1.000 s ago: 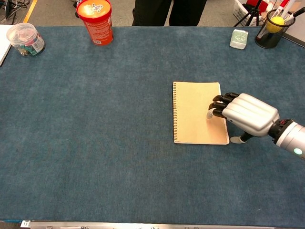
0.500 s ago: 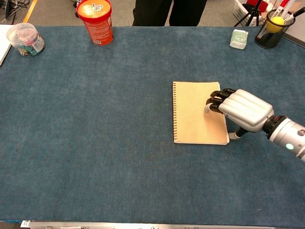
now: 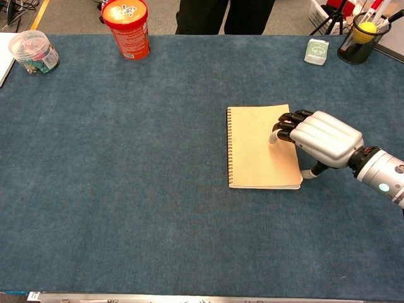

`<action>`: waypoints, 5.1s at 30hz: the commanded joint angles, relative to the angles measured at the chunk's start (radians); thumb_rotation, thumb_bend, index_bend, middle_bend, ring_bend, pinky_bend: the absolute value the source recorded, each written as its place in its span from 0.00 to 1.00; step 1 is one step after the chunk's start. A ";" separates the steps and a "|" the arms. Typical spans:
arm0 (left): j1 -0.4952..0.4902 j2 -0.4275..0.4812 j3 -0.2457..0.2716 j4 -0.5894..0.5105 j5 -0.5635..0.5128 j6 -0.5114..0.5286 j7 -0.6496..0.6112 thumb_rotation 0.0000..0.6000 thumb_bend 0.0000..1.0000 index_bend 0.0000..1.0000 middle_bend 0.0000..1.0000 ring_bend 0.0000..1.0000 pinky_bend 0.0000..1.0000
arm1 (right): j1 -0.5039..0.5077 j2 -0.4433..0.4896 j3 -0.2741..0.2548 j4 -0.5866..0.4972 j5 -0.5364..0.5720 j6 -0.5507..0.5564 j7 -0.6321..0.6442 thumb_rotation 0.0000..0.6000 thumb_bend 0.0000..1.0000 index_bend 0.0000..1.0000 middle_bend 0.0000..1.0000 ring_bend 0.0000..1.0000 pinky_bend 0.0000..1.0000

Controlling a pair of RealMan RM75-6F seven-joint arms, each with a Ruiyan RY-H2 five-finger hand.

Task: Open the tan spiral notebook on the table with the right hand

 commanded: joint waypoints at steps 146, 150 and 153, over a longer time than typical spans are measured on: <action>0.044 0.068 0.038 -0.077 0.035 0.014 -0.044 1.00 0.51 0.31 0.28 0.15 0.17 | 0.499 -0.246 0.091 0.240 -0.192 -0.061 0.144 1.00 0.41 0.76 0.47 0.27 0.26; 0.048 0.071 0.039 -0.079 0.034 0.016 -0.042 1.00 0.51 0.31 0.28 0.15 0.17 | 0.521 -0.296 0.101 0.300 -0.175 -0.067 0.161 1.00 0.41 0.76 0.47 0.27 0.25; 0.049 0.074 0.039 -0.081 0.032 0.017 -0.039 1.00 0.51 0.32 0.28 0.15 0.17 | 0.537 -0.327 0.104 0.337 -0.168 -0.071 0.166 1.00 0.41 0.74 0.46 0.27 0.24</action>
